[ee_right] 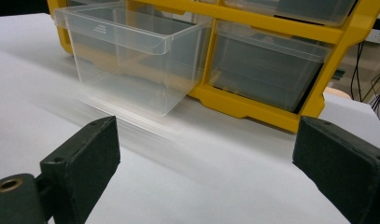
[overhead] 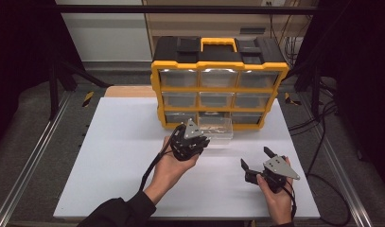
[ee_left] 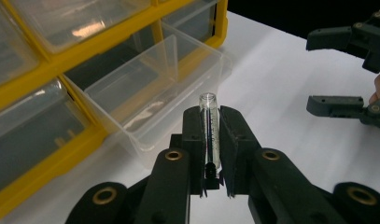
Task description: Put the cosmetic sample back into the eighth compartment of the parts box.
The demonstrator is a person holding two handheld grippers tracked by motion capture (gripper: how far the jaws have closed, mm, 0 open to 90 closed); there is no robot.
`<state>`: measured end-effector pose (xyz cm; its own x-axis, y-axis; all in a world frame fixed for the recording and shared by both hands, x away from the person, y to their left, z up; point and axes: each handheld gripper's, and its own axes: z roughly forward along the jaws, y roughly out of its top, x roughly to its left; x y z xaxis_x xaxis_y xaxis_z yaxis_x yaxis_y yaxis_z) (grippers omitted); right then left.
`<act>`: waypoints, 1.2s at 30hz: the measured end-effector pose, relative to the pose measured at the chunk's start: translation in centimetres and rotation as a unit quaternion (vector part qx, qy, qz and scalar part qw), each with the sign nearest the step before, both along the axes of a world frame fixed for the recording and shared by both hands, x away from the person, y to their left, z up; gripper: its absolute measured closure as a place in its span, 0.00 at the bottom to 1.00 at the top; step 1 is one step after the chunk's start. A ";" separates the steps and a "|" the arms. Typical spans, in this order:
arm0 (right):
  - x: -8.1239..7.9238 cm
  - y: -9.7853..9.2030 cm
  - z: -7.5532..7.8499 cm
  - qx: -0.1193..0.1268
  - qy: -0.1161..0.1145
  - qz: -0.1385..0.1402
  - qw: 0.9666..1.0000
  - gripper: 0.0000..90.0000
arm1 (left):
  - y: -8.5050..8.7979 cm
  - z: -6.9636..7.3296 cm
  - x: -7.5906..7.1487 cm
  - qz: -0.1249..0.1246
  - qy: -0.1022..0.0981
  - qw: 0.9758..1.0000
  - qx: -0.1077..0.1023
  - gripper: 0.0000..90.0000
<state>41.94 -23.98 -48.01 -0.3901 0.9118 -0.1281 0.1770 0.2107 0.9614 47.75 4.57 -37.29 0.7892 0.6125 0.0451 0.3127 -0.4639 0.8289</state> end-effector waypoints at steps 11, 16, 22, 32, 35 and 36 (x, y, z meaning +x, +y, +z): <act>0.0 0.1 0.1 0.000 -0.002 0.003 1.000 0.08 | 0.3 1.3 1.1 0.009 -0.006 1.000 -0.015 0.89; 0.0 0.0 0.1 0.003 -0.002 0.003 1.000 0.08 | 0.0 1.8 2.0 0.009 -0.011 1.000 -0.018 0.89; 0.0 -0.1 0.1 0.005 -0.002 0.004 1.000 0.08 | -0.7 2.2 2.9 0.007 -0.016 1.000 -0.011 0.89; 0.0 0.0 0.1 0.006 -0.003 0.007 1.000 0.08 | -1.5 2.8 4.4 0.009 -0.021 1.000 -0.008 0.89; 0.0 0.0 0.1 0.009 -0.004 0.006 1.000 0.08 | -1.5 2.7 4.8 0.009 -0.021 1.000 -0.011 0.89; -0.1 0.0 0.1 0.009 -0.005 0.006 1.000 0.08 | -1.5 2.7 4.9 0.010 -0.020 1.000 -0.013 0.89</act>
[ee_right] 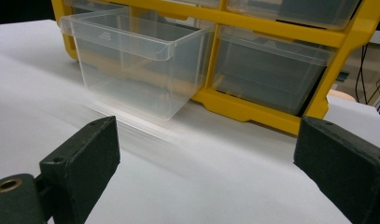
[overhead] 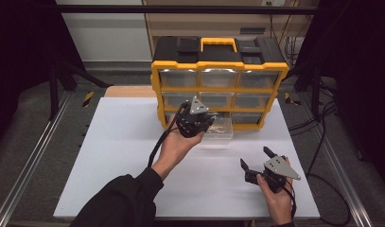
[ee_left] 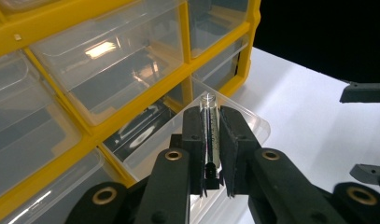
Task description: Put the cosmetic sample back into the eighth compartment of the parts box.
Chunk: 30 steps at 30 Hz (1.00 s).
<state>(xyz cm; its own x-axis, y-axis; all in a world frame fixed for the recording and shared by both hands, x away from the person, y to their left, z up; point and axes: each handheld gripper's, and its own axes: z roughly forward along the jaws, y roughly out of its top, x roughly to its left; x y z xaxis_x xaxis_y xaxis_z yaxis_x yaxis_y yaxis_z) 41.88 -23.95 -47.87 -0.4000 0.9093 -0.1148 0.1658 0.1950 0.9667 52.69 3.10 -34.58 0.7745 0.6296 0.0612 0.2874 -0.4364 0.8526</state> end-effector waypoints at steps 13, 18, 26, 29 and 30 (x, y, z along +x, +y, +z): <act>0.1 0.0 -0.1 -0.001 0.001 0.000 1.000 0.08 | 0.0 -0.1 1.0 0.009 0.004 1.000 -0.005 0.89; 0.1 0.0 0.0 0.000 0.001 0.001 1.000 0.08 | 0.0 -0.2 1.3 0.010 0.003 1.000 -0.010 0.89; 0.0 0.1 0.0 0.000 0.000 0.001 1.000 0.08 | -0.1 -0.6 1.7 0.014 0.008 1.000 -0.006 0.89; 0.0 0.1 0.0 0.000 0.000 0.001 1.000 0.08 | -0.2 -0.7 1.8 0.014 0.010 1.000 -0.007 0.89; 0.0 0.1 -0.1 0.000 0.000 0.001 1.000 0.08 | -0.3 -0.7 1.8 0.013 0.010 1.000 -0.006 0.89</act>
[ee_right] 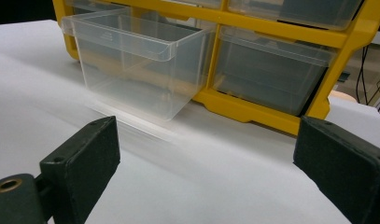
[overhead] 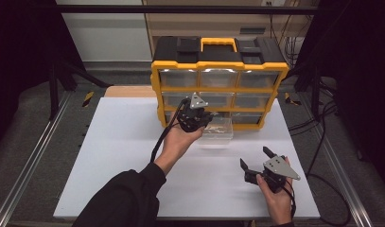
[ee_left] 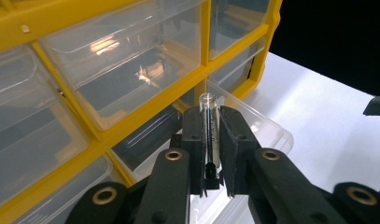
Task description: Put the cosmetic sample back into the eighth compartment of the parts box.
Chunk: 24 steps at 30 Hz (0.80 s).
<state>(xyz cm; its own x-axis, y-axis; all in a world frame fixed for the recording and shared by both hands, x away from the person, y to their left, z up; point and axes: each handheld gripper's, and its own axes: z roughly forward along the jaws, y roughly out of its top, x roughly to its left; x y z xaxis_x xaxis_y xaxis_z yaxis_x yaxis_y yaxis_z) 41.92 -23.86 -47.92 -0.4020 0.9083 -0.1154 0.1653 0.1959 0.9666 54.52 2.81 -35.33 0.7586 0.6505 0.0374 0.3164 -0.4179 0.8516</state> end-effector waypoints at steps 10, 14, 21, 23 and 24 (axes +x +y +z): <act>-0.1 0.0 0.1 0.006 -0.003 0.005 1.000 0.08 | -0.5 -0.4 -0.1 0.002 0.003 1.000 0.000 0.89; -0.1 0.0 0.1 0.008 -0.004 0.006 1.000 0.08 | -0.8 -0.7 0.1 0.003 0.006 1.000 -0.001 0.89; 0.0 0.0 0.1 0.008 -0.003 0.005 1.000 0.08 | -1.0 -1.2 0.4 0.001 0.011 1.000 0.003 0.89; 0.0 0.0 0.0 0.006 -0.002 0.006 1.000 0.08 | -1.1 -1.5 0.5 0.001 0.013 1.000 0.003 0.89; 0.0 0.0 0.0 0.005 -0.002 0.006 1.000 0.08 | -1.2 -1.6 0.5 0.002 0.014 1.000 0.003 0.89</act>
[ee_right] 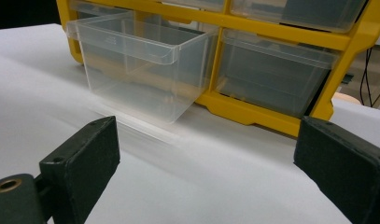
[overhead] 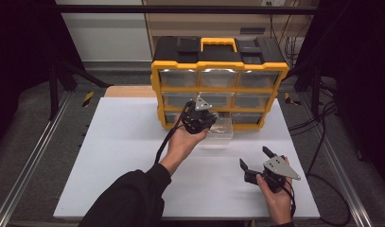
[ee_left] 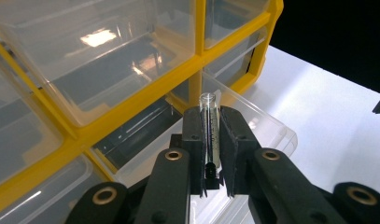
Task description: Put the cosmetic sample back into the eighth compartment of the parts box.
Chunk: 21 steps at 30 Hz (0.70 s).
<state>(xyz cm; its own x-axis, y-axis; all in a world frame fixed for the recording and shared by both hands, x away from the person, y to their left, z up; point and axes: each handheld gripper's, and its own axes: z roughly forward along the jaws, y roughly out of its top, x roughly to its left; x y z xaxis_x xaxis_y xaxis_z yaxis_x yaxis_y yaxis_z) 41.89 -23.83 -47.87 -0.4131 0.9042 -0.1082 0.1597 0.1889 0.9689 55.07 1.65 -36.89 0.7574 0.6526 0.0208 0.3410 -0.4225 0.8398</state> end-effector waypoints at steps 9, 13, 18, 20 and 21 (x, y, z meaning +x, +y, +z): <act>-0.1 0.1 0.1 0.001 -0.003 0.000 1.000 0.08 | 0.1 -0.8 0.0 0.008 0.006 1.000 -0.001 0.89; -0.2 0.1 0.1 0.001 -0.004 0.003 1.000 0.08 | 0.1 -1.0 0.1 0.008 0.009 1.000 -0.009 0.89; -0.2 0.1 0.0 -0.005 -0.005 0.004 1.000 0.07 | 0.5 -0.5 -0.5 0.009 -0.012 0.999 -0.030 0.76; -0.1 0.1 0.0 -0.001 -0.003 0.003 1.000 0.07 | 0.8 -0.2 -1.1 0.008 -0.024 0.999 -0.035 0.71; -0.1 0.1 0.0 0.000 -0.005 0.004 1.000 0.07 | 1.0 -0.1 -1.4 0.006 -0.031 0.999 -0.038 0.69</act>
<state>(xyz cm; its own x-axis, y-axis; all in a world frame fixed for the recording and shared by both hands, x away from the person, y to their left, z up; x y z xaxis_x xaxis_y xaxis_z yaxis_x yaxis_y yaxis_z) 41.78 -23.69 -47.84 -0.4201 0.9006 -0.1119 0.1484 0.1898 0.9705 53.64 2.61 -36.96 0.7490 0.6624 0.0183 0.2914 -0.3539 0.8887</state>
